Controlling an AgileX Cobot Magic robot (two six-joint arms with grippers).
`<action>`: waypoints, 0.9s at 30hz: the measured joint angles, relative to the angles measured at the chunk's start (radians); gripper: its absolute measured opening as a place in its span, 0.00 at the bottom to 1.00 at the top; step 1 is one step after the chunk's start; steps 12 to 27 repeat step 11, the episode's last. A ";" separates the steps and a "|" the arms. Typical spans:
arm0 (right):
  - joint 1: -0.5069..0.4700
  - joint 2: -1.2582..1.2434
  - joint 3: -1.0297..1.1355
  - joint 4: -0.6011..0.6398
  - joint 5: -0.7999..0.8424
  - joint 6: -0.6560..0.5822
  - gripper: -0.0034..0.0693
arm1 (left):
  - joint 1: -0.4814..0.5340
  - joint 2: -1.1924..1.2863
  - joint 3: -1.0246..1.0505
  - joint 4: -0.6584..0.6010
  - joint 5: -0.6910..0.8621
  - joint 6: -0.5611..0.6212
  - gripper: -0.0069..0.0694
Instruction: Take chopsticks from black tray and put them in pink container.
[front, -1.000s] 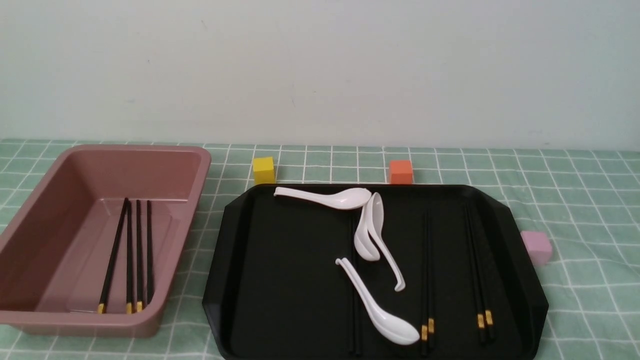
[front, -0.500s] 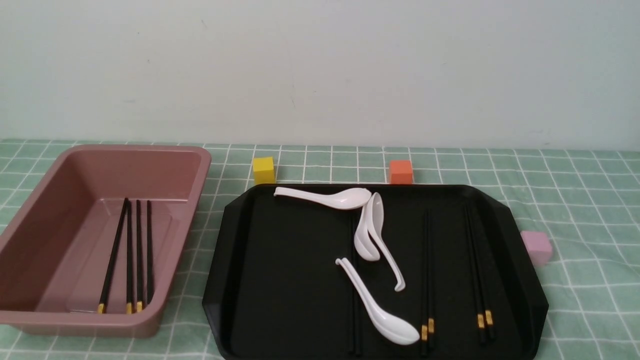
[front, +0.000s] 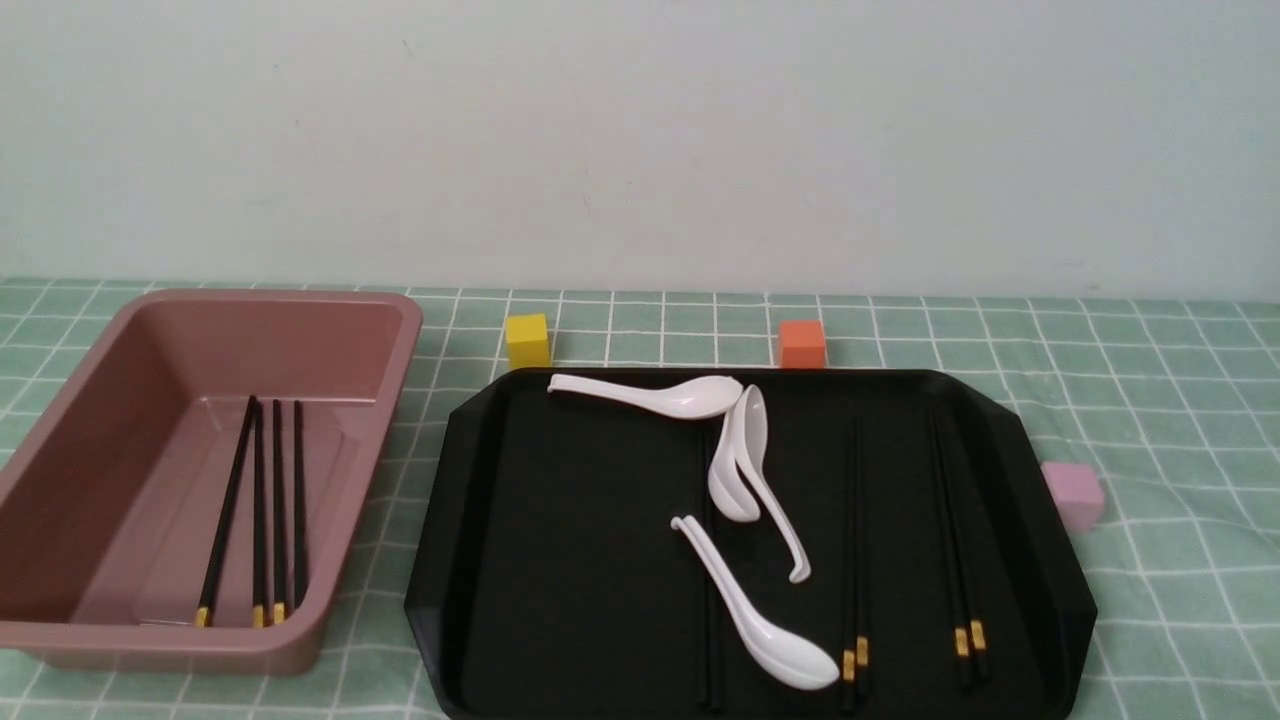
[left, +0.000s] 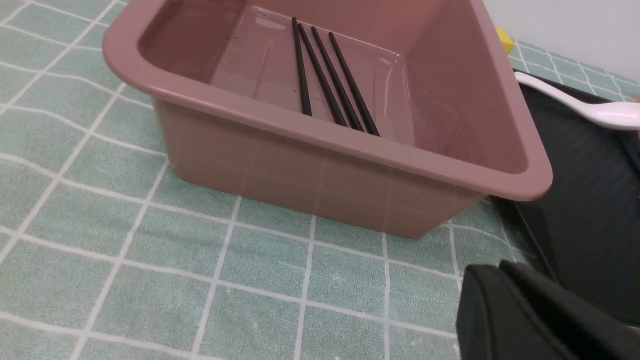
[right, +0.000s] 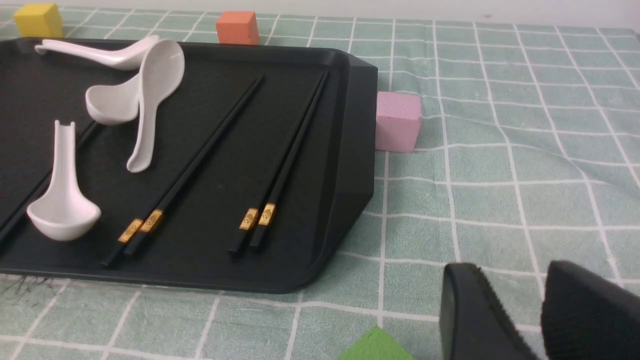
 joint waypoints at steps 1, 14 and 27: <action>0.000 0.000 0.000 0.000 0.000 0.000 0.38 | 0.000 0.000 0.000 0.000 0.000 0.000 0.13; 0.000 0.000 0.000 0.000 0.000 0.000 0.38 | 0.000 0.000 0.000 0.000 0.000 0.000 0.14; 0.000 0.000 0.000 0.000 0.000 0.000 0.38 | 0.000 0.000 0.000 0.000 0.000 0.000 0.14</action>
